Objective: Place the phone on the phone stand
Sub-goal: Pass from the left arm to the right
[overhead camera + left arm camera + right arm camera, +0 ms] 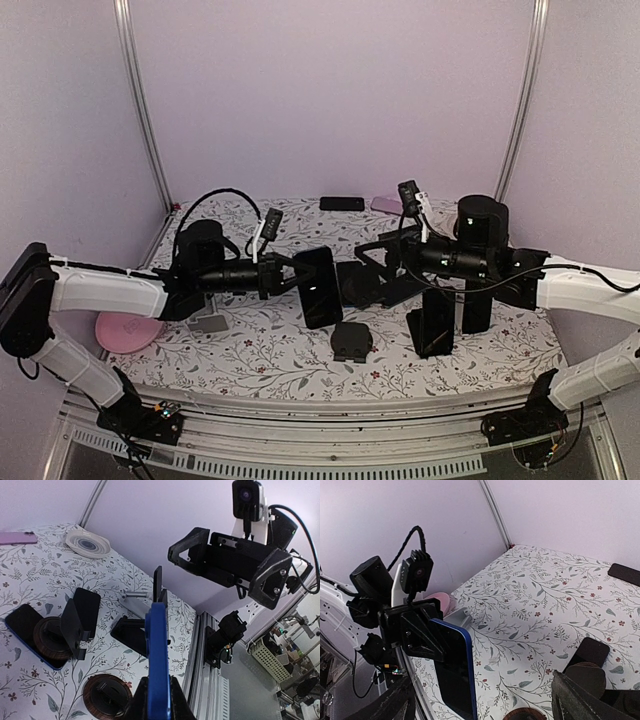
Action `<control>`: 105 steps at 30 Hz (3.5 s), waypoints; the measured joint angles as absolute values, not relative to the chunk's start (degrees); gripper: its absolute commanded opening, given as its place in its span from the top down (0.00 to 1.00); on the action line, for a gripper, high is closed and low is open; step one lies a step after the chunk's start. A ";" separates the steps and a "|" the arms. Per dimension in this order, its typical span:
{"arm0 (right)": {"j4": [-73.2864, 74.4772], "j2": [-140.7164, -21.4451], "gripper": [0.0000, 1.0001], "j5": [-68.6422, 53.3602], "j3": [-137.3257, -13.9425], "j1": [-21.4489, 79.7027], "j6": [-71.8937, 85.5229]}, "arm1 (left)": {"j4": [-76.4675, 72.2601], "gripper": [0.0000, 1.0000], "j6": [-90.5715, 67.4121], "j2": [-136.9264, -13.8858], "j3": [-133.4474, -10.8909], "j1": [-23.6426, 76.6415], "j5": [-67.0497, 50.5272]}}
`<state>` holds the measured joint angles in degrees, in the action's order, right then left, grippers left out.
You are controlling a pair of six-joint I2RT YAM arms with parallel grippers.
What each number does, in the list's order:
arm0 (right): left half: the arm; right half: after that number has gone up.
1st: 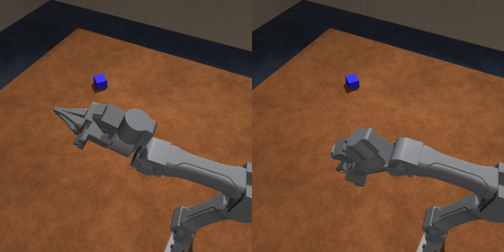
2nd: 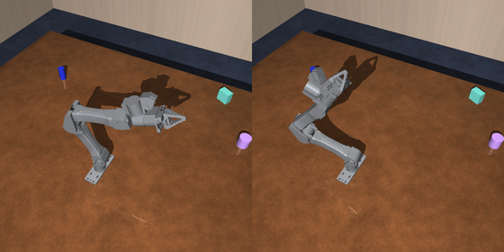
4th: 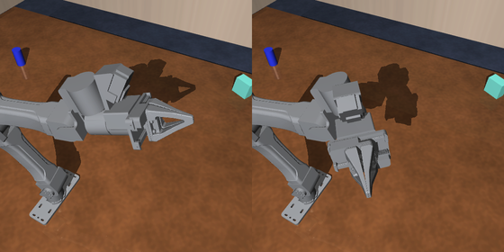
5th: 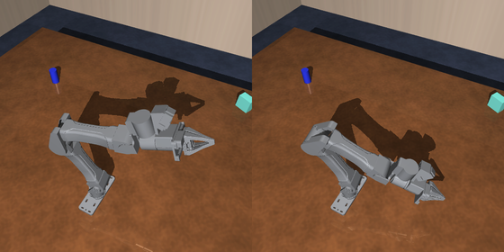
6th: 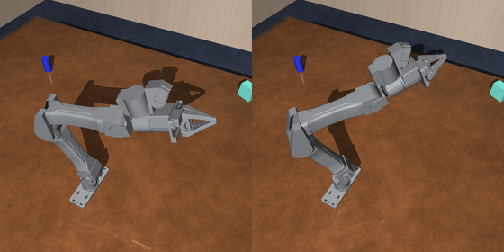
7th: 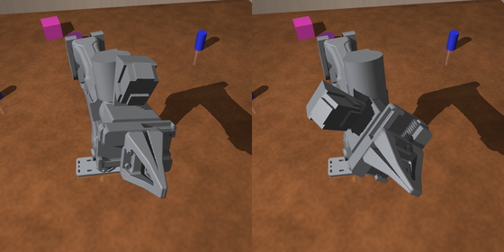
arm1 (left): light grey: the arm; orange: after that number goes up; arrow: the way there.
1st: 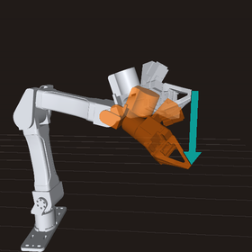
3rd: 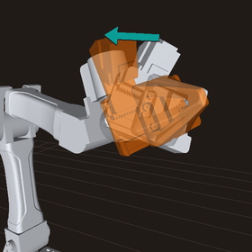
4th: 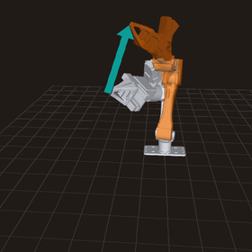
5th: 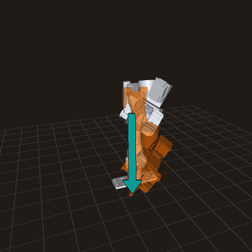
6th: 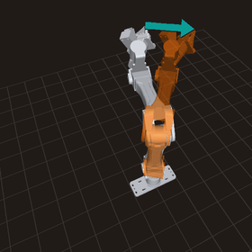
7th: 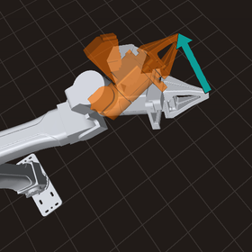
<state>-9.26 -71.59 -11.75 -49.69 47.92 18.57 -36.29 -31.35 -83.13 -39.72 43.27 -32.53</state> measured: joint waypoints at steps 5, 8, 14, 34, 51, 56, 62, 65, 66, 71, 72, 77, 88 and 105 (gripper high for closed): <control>-13.02 -68.88 0.11 -16.99 -46.72 47.79 18.41 | -36.05 1.00 -29.54 -83.15 -40.80 44.75 -33.87; -14.46 -68.71 0.13 -19.68 -45.78 47.64 18.39 | -36.01 1.00 -28.51 -83.15 -41.34 45.43 -34.54; -16.56 -68.71 0.24 -25.39 -44.93 47.55 18.00 | -35.88 1.00 -27.09 -83.99 -42.52 46.46 -36.16; -21.19 -72.40 0.57 -36.84 -43.79 47.55 18.09 | -36.23 1.00 -26.33 -87.31 -44.47 47.64 -39.66; -22.37 -75.72 0.85 -42.61 -43.92 47.55 18.37 | -36.60 1.00 -26.33 -89.69 -46.04 47.81 -42.19; -22.37 -76.49 0.93 -42.85 -44.07 47.55 18.92 | -36.58 1.00 -26.33 -90.15 -46.04 47.90 -42.28; -22.39 -76.49 0.94 -42.44 -44.18 47.55 19.53 | -36.67 1.00 -26.35 -90.15 -46.04 47.97 -42.24; -22.37 -76.49 0.80 -42.19 -44.18 47.55 19.68 | -36.67 1.00 -26.35 -90.15 -46.04 47.97 -42.22; -22.35 -76.49 0.73 -42.13 -44.16 47.55 19.81 | -36.69 1.00 -26.35 -90.15 -46.04 47.97 -42.22; -21.93 -76.09 0.55 -41.50 -44.18 47.55 19.73 | -36.95 1.00 -26.37 -90.41 -46.04 48.01 -42.24; -21.87 -75.94 0.55 -41.32 -44.16 47.55 19.88 | -36.97 1.00 -26.37 -90.54 -46.04 48.01 -42.24; -21.91 -74.91 0.54 -40.58 -44.16 47.57 19.70 | -37.41 1.00 -26.39 -91.46 -46.04 48.10 -43.00; -20.67 -73.84 0.52 -40.34 -44.14 45.41 19.66 | -36.86 1.00 -25.89 -92.36 -46.48 49.50 -44.07; -17.56 -75.88 0.57 -41.28 -43.79 44.18 17.28 | -36.71 1.00 -24.95 -92.49 -47.97 49.82 -45.98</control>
<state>-17.56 -75.88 -41.28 -43.79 44.18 17.28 -36.71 -24.95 -92.49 -47.97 49.82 -45.98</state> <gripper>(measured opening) 0.472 0.062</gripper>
